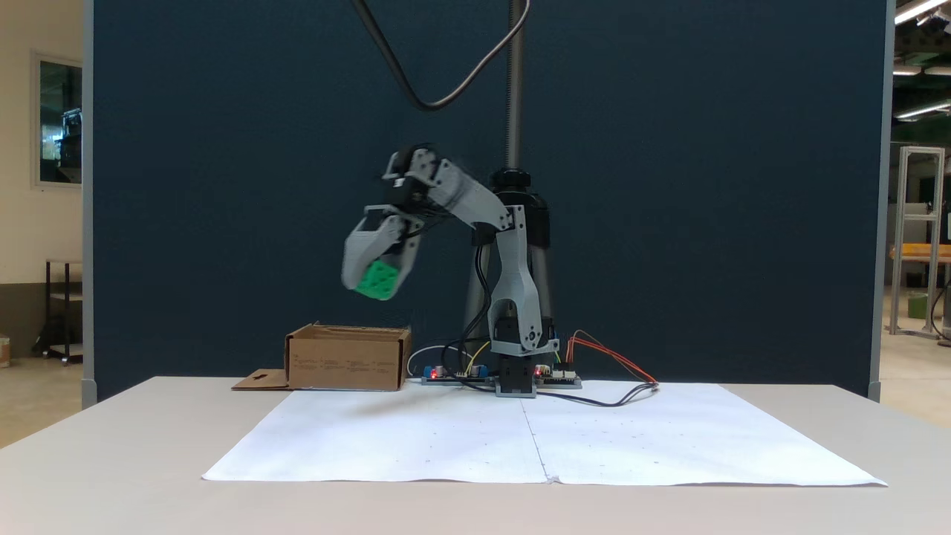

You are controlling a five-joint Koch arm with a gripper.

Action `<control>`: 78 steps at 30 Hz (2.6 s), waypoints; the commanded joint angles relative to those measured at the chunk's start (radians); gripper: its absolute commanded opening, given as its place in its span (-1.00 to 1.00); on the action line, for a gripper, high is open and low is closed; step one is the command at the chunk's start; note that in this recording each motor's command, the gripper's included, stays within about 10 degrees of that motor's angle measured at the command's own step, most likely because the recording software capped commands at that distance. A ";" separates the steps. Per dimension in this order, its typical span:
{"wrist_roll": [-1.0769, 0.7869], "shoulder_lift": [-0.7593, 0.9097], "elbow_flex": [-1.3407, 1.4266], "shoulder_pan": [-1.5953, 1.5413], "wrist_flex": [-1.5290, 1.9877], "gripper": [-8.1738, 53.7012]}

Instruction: Grasp a green dice and put it in the bin.

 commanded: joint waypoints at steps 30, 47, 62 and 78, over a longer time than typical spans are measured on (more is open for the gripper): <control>-0.420 -0.149 -0.043 0.913 -0.057 -0.35; -0.314 -0.152 0.077 0.954 -0.100 0.66; 0.032 0.127 0.074 0.503 -0.107 0.66; 0.160 0.193 0.074 -0.391 -0.118 0.66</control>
